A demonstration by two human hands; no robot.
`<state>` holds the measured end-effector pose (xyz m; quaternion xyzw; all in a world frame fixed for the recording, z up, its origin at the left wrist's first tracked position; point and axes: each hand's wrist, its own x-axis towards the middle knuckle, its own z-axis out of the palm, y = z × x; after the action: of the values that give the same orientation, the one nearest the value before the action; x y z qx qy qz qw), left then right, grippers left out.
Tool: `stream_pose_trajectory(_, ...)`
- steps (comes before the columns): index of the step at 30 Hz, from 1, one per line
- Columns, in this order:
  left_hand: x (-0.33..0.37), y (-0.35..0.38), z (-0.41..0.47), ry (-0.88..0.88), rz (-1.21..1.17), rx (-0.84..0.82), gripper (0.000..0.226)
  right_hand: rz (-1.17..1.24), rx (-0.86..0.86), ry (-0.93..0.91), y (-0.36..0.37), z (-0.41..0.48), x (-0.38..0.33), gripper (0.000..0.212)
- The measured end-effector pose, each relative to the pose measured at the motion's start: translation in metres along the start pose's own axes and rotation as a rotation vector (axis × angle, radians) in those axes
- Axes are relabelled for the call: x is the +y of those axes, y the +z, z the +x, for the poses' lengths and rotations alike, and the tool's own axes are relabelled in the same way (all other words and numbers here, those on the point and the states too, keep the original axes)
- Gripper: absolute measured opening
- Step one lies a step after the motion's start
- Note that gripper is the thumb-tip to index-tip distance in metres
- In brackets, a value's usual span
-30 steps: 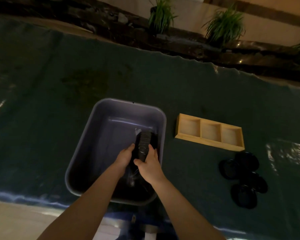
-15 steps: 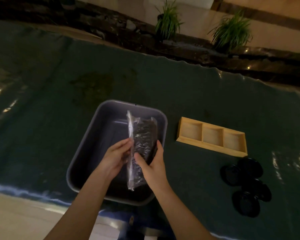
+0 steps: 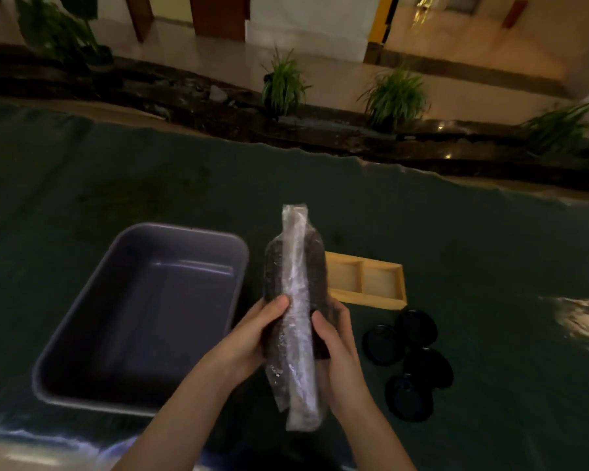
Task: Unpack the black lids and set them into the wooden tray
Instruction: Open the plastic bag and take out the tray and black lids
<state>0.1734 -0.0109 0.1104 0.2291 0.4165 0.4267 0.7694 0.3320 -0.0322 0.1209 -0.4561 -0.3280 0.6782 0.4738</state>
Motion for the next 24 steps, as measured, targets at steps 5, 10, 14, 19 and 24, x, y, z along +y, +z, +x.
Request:
stream_pose_trajectory(5, -0.026, 0.06, 0.021, 0.063, 0.084, 0.09, 0.083, -0.655, 0.243, -0.407, -0.066, -0.014, -0.032, 0.039)
stream_pose_trajectory(10, -0.049, 0.108, 0.038, 0.211, 0.273, 0.164, 0.092, -0.926, 0.179, -0.572, -0.098, -0.024, -0.054, 0.04)
stream_pose_trajectory(14, -0.059, 0.126, 0.041, 0.246, 0.293, 0.166, 0.086, -0.985, 0.305, -0.571, -0.114, -0.023, -0.055, 0.042)
stream_pose_trajectory(19, -0.055, 0.131, 0.044, 0.261, 0.201, 0.253, 0.08, -0.746, 0.34, -0.453, -0.144, -0.015, -0.059, 0.008)
stream_pose_trajectory(24, -0.047, 0.132, 0.042, 0.26, 0.139, 0.23, 0.067, -0.29, 0.226, -0.257, -0.149, -0.009, -0.067, 0.005)
